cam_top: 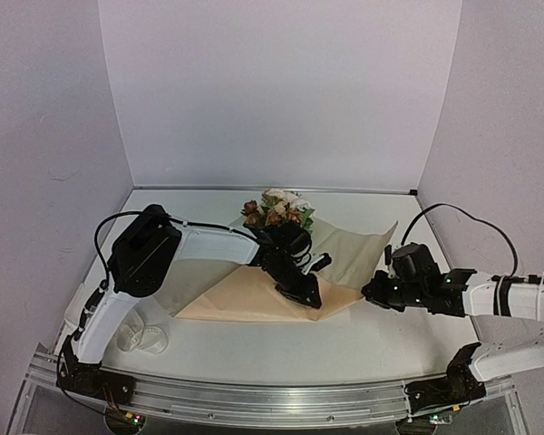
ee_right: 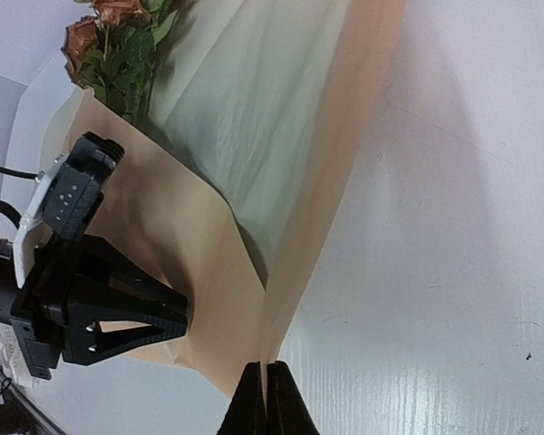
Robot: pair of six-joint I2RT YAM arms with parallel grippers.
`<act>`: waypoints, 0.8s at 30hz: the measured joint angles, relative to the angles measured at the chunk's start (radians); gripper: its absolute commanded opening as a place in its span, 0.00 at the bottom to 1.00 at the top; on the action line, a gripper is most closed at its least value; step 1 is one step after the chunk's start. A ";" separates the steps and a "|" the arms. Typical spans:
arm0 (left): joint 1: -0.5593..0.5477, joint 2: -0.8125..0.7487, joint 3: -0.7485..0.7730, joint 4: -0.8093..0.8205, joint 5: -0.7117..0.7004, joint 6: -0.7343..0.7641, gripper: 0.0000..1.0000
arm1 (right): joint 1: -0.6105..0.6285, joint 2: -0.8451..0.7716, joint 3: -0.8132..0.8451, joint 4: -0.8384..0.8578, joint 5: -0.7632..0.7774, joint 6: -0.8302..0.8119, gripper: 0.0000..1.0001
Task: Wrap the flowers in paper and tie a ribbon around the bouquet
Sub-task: Fold the two-thirds-folded wrapping paper at the center of the board.
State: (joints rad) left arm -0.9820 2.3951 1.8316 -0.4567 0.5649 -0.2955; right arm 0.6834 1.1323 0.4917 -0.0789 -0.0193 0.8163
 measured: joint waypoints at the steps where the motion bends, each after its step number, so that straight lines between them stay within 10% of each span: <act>1: -0.004 0.007 0.012 -0.004 -0.002 0.000 0.19 | 0.000 -0.002 0.011 -0.014 0.000 -0.003 0.00; 14: -0.034 0.034 0.081 -0.051 -0.109 0.011 0.14 | 0.025 -0.002 0.110 -0.124 -0.017 -0.038 0.00; 24: -0.026 -0.055 -0.022 0.010 -0.139 -0.002 0.40 | 0.031 -0.003 0.147 -0.283 0.070 -0.092 0.00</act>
State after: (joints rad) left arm -1.0078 2.3400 1.8094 -0.4471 0.4258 -0.2972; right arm 0.7143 1.1298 0.6392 -0.3623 0.0503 0.7244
